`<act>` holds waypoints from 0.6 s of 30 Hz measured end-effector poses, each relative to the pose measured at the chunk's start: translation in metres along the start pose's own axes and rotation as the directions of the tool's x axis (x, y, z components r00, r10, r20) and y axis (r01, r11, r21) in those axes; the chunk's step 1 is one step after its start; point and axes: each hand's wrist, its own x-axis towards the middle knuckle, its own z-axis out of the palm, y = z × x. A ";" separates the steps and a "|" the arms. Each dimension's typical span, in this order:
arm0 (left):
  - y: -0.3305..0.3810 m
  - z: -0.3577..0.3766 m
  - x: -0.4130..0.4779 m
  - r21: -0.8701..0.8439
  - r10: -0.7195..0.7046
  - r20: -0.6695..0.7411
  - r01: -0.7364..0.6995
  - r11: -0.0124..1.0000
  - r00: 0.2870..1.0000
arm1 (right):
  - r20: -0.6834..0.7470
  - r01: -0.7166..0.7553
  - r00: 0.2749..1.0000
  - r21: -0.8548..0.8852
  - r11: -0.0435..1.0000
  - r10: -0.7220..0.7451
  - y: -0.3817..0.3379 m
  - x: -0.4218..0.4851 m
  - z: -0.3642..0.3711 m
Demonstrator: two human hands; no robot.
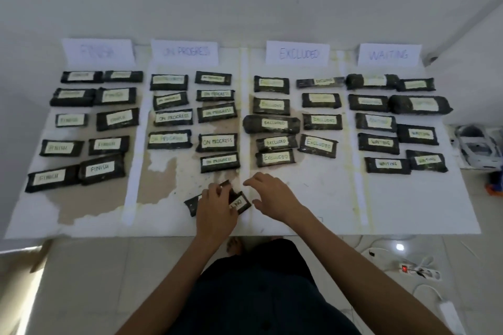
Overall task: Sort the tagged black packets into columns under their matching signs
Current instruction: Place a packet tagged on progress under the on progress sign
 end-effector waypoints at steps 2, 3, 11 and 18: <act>-0.013 0.005 -0.007 0.027 -0.085 0.043 0.083 0.996 0.996 | 0.040 0.015 0.999 -0.042 0.999 -0.013 -0.008 0.009 0.011; -0.019 0.008 -0.009 0.046 -0.096 0.070 0.093 0.995 0.993 | 0.060 0.021 0.998 -0.072 0.997 -0.017 -0.011 0.013 0.015; -0.024 0.000 0.000 -0.215 -0.114 0.122 0.138 0.967 0.986 | 0.087 -0.004 0.996 -0.136 0.991 0.016 -0.020 0.030 0.023; -0.018 -0.040 0.016 -0.753 -0.282 0.397 0.485 0.445 0.874 | -0.060 -0.038 0.997 0.182 0.983 0.049 -0.023 0.023 0.000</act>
